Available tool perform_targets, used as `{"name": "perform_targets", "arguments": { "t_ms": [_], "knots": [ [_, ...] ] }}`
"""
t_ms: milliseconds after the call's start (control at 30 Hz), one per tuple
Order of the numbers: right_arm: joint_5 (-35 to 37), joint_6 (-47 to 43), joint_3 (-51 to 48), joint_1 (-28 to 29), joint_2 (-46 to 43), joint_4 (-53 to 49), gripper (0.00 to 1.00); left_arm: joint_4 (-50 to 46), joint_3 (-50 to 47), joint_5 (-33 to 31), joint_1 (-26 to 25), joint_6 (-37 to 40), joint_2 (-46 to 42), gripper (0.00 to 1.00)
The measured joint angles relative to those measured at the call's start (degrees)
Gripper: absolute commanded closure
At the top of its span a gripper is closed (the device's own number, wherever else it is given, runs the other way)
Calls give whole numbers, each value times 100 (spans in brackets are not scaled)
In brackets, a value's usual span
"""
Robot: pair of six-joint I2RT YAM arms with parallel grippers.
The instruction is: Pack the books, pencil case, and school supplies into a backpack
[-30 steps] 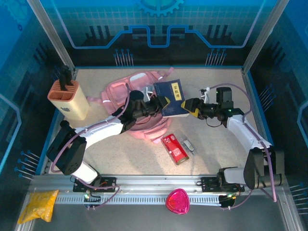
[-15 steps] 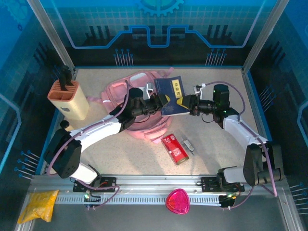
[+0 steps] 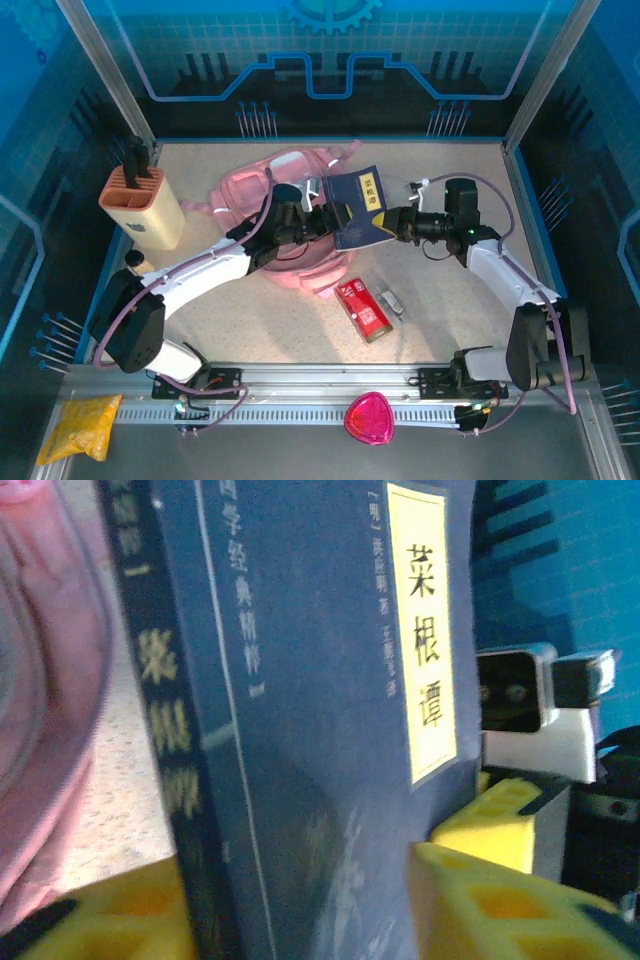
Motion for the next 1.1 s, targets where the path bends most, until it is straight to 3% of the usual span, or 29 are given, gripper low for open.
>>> {"name": "perform_targets", "arguments": {
  "t_ms": [200,333,500,733,933,1100],
  "knots": [
    [376,-579,140,-470,-286,-946,100,-1849,837,-557,0,1554,-85,43],
    [660,-946,219,-732,-367,-1486,100,-2789,1405,-595,9,2634,98,42],
    [1034,-1268,227,-968,-374,-2035,100,-3751,2253,-815,-168,3615,1143,42],
    [1211,-1502,227,-1235,-378,-2382,100,-4395,2817,-1202,-404,4238,2417,47],
    [1244,-1563,227,-1355,-437,-2459,100,-4498,3058,-1399,-409,4424,2841,59],
    [1246,-1563,227,-1355,-452,-2457,100,-4494,3091,-1486,-409,4489,2892,84]
  ]
}}
